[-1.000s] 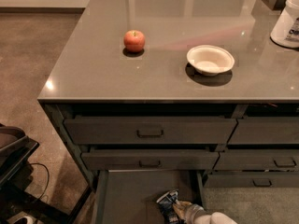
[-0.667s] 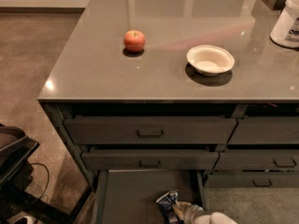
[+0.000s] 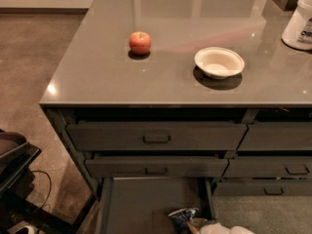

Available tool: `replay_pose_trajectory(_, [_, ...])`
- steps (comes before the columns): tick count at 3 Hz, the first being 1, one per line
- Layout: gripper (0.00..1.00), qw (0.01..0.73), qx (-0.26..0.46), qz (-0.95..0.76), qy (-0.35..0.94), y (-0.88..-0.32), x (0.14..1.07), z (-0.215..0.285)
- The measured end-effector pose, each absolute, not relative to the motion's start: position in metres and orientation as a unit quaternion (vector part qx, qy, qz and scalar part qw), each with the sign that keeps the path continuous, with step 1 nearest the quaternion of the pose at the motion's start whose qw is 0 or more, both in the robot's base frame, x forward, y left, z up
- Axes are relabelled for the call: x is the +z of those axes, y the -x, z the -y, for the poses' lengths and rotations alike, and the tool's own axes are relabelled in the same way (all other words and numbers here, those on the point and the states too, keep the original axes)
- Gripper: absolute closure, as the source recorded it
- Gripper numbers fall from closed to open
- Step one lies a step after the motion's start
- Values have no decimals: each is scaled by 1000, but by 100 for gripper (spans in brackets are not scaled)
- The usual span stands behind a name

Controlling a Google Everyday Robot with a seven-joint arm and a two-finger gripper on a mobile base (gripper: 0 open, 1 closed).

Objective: Pick blue chip bag from bottom drawer and place on counter

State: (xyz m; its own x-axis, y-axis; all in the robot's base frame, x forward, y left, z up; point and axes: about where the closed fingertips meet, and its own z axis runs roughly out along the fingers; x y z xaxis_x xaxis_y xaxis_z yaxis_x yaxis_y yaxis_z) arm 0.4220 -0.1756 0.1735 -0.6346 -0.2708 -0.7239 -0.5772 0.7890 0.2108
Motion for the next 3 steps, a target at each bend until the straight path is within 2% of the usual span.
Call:
replay_pose_trajectory(2, [100,425,189,-854,233,-396,289,254])
replay_pose_trajectory(3, [100,425,189,-854,233,-396,289,254])
